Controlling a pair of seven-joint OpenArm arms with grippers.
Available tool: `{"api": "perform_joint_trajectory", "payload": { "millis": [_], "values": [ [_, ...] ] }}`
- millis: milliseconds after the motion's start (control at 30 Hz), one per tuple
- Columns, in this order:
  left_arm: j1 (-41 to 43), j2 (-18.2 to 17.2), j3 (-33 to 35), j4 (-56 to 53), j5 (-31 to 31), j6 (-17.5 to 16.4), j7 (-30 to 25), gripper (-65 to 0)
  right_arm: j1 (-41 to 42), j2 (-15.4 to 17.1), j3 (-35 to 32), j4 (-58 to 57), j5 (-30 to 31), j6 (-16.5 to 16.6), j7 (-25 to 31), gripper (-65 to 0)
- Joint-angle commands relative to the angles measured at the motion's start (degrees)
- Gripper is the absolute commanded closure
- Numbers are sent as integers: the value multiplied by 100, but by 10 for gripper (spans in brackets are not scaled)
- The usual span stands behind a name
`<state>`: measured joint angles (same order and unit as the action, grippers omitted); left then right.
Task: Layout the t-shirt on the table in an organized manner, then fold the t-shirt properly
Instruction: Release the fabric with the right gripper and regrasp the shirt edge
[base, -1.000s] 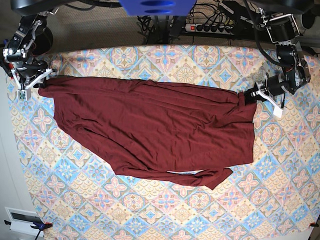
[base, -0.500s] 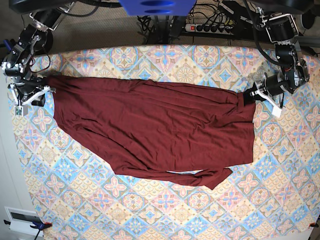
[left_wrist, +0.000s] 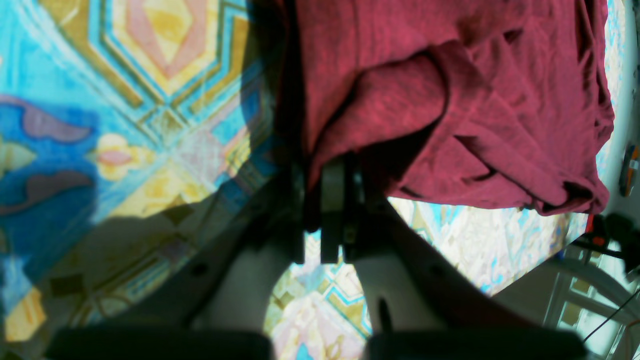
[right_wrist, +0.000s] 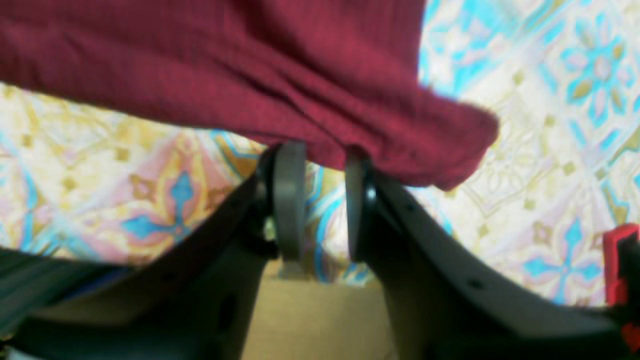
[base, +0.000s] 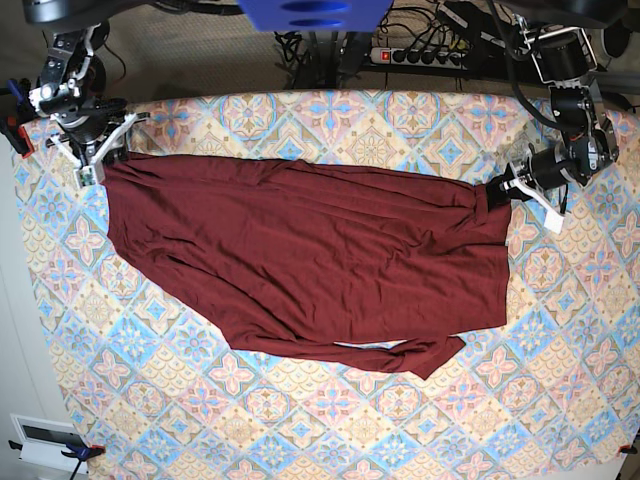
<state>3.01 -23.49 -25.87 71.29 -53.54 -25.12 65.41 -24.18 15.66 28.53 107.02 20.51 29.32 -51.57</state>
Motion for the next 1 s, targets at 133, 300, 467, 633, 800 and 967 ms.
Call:
{"api": "perform_joint_trajectory", "payload": {
  "millis": [133,300,467,633,800,967],
  "values": [
    [-50,-82,-20,67,4,-6,31,-4,128,566,-1012,115,-807,35,344,-179],
    [-50,-82,-29,67,4,-6,31,-4,137,759,-1724,-8,-1669,35,757,-184],
    [-50,-82,-29,67,13,-6,31,-4,199,821,-1873,-395,-1845,35,819,-185],
    [-50,-82,-20,67,13,-6,31,-4,401,900,-1882,-641,-1845,35,1030,-185],
    [-50,-82,-20,58,22,-6,31,-4,418,1102,-2102,-984,-1845,35,1056,-184],
    [-59,-82,-11,49,22,-6,31,-4,876,1102,-2497,-1028,-1845,35,1056,-181]
  ]
}}
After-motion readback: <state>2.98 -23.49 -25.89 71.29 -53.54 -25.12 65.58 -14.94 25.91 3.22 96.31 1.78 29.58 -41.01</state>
